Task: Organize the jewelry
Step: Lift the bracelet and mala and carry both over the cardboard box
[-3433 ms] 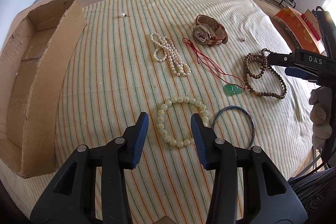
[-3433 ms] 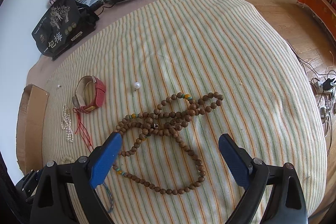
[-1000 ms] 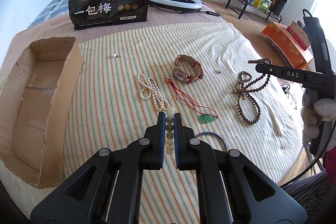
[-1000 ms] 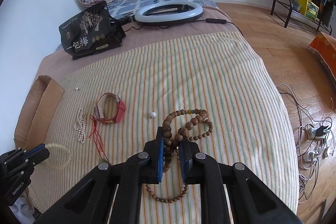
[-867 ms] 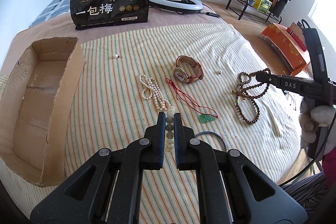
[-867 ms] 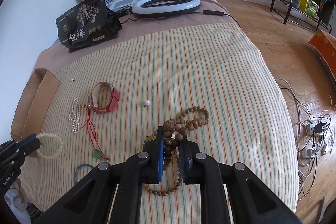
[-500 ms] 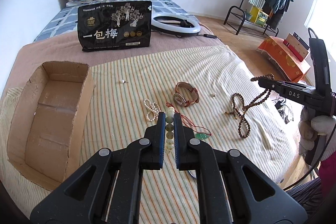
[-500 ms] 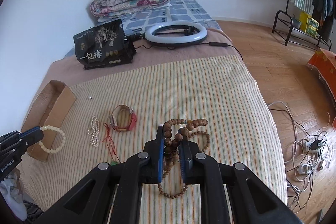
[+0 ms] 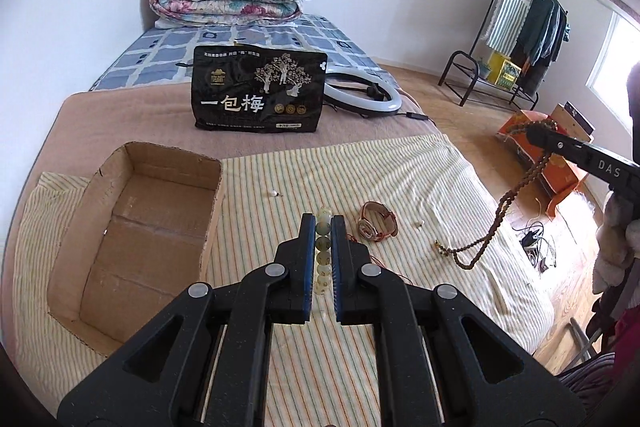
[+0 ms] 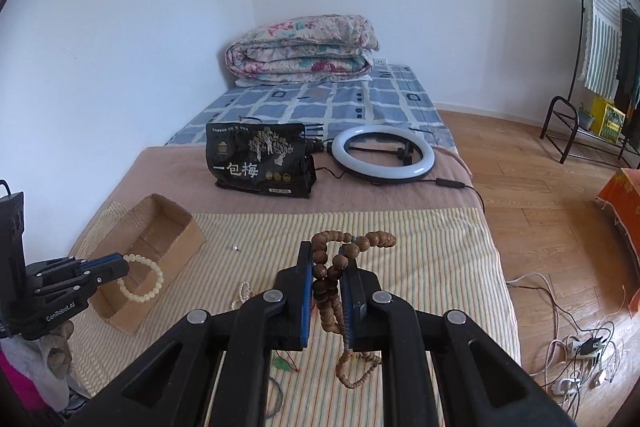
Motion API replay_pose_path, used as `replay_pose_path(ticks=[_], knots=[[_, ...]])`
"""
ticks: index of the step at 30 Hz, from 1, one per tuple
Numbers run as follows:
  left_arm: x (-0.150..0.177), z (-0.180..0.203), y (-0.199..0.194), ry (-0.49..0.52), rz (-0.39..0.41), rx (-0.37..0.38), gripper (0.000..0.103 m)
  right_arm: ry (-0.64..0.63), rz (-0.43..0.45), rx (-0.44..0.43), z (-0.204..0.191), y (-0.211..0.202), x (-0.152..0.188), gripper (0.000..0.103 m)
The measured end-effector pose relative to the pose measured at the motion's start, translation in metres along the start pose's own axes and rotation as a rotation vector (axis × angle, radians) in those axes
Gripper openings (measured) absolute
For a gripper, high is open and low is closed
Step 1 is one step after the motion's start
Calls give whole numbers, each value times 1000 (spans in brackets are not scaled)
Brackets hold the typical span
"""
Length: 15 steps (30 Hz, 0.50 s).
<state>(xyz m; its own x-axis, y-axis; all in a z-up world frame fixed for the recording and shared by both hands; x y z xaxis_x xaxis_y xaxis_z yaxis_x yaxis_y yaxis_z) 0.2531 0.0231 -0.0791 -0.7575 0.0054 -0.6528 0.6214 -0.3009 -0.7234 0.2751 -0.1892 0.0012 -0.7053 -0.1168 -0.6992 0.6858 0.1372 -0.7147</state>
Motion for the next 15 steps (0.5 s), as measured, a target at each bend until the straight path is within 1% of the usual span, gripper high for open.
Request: replay_pose_path(ticks=[7, 15], knots=[[-8, -25, -23, -53, 55, -23, 5, -68, 63, -50, -38, -26, -40, 10], [-2, -58, -43, -101, 77, -59, 5, -139, 113, -108, -90, -38, -74, 10]])
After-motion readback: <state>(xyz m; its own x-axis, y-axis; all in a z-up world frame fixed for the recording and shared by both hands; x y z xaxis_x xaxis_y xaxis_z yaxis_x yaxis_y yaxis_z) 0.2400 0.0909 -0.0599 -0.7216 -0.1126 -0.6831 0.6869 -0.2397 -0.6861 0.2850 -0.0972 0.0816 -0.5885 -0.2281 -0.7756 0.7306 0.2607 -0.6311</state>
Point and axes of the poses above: each gripper's, at about its wrist camera, not at the fingertips, and y roughly the way its jaws point, z to its right, x to its underside, the point moved 3 cm from there along y, roughly the way its jaws point, and after that the axes turned 4 degrees about -z, right-handed, at the moved point
